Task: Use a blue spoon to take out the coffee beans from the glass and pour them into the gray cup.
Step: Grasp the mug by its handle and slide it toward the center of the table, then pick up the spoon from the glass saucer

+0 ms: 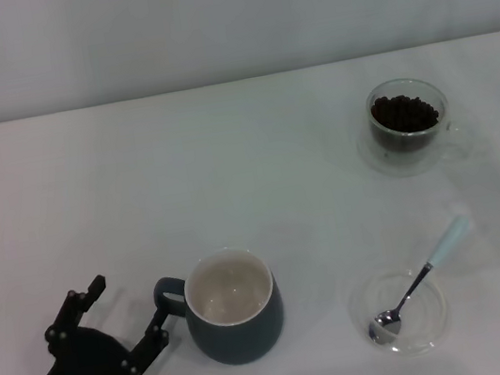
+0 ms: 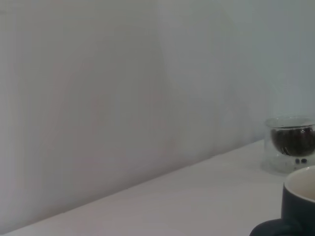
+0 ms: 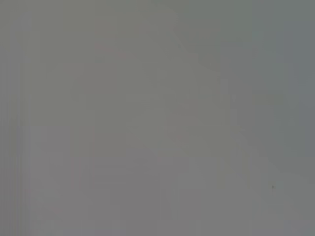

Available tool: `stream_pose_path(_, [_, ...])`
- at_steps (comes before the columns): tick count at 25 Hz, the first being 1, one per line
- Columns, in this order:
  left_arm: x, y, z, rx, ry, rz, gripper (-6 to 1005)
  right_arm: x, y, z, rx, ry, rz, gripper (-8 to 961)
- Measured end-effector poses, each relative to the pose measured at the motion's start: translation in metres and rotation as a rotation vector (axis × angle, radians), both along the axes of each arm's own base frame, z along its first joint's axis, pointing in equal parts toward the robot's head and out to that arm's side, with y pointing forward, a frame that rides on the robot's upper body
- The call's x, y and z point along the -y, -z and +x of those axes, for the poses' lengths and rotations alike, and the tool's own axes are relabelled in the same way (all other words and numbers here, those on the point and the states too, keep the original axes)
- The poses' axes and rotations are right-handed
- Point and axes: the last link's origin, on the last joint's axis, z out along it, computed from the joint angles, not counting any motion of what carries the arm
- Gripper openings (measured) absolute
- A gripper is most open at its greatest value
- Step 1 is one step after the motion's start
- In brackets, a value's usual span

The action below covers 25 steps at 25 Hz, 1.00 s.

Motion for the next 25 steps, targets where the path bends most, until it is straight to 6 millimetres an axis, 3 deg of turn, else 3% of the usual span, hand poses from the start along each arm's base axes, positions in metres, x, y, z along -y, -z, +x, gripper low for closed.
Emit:
stream_pose_path(14, [0.013, -0.010, -0.004, 0.046, -0.006, 0.048, 860, -0.001, 0.001, 0.000, -0.007, 0.003, -0.004, 840])
stream_pose_path(25, [0.027, -0.020, -0.010, 0.112, -0.070, 0.131, 857, 0.003, 0.003, 0.005, -0.167, -0.009, -0.061, 840])
